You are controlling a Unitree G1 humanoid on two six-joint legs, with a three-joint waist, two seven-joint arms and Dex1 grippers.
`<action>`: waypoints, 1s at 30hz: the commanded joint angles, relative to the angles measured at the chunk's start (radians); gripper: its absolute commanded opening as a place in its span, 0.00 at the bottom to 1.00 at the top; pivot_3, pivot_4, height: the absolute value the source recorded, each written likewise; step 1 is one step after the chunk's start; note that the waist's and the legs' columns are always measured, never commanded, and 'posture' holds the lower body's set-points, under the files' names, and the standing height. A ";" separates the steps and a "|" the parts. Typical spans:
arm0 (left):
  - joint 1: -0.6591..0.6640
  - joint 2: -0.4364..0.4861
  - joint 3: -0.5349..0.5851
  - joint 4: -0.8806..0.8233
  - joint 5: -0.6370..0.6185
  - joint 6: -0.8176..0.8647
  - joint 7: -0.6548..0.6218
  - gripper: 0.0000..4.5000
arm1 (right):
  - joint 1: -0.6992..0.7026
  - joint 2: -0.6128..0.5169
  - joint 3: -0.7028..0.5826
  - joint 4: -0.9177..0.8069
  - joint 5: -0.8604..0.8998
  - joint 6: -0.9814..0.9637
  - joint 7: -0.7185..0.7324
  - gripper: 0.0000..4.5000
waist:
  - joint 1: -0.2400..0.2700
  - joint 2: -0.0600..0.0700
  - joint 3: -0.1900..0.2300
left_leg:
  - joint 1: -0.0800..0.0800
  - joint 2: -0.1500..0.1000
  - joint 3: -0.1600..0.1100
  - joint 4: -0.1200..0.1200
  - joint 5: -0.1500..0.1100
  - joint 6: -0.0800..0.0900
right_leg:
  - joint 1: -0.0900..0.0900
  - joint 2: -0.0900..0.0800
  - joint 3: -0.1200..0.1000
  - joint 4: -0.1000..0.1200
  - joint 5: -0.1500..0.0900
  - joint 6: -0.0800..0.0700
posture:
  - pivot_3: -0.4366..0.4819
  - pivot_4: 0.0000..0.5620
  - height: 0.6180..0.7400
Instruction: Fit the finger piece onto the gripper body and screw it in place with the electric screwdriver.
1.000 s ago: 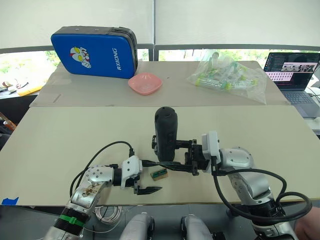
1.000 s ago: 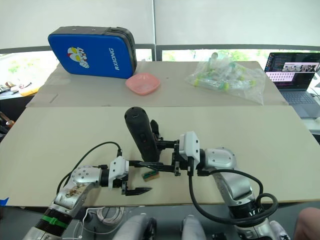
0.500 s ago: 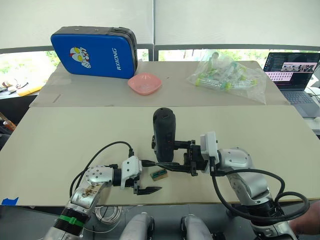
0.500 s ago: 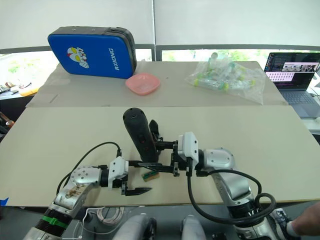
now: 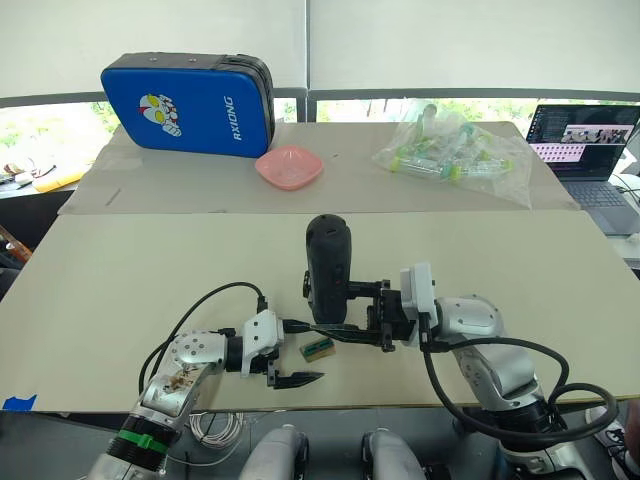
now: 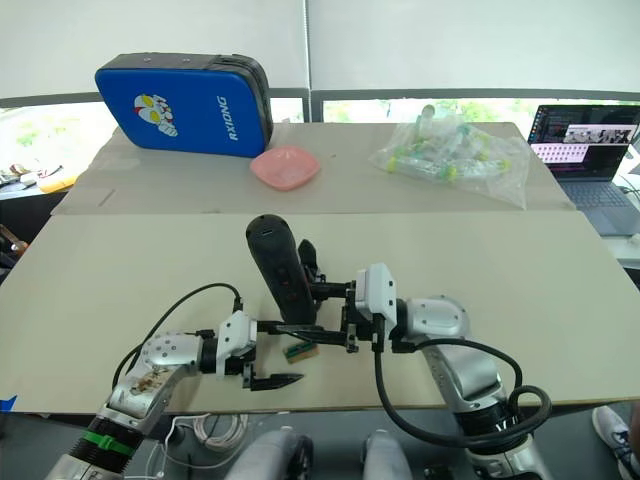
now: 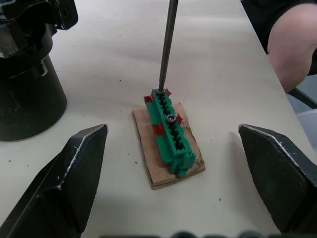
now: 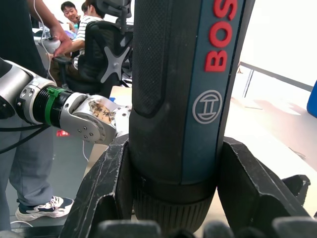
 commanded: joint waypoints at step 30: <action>-0.033 0.145 0.299 -0.025 -0.348 0.072 -0.168 1.00 | -0.111 -0.142 -0.215 -0.226 0.283 0.153 -0.072 0.44 | -0.019 -0.001 0.001 | -0.003 0.000 0.000 -0.001 0.000 0.000 | -0.003 -0.001 0.000 0.000 0.000 0.000 | 0.48 0.27 1.00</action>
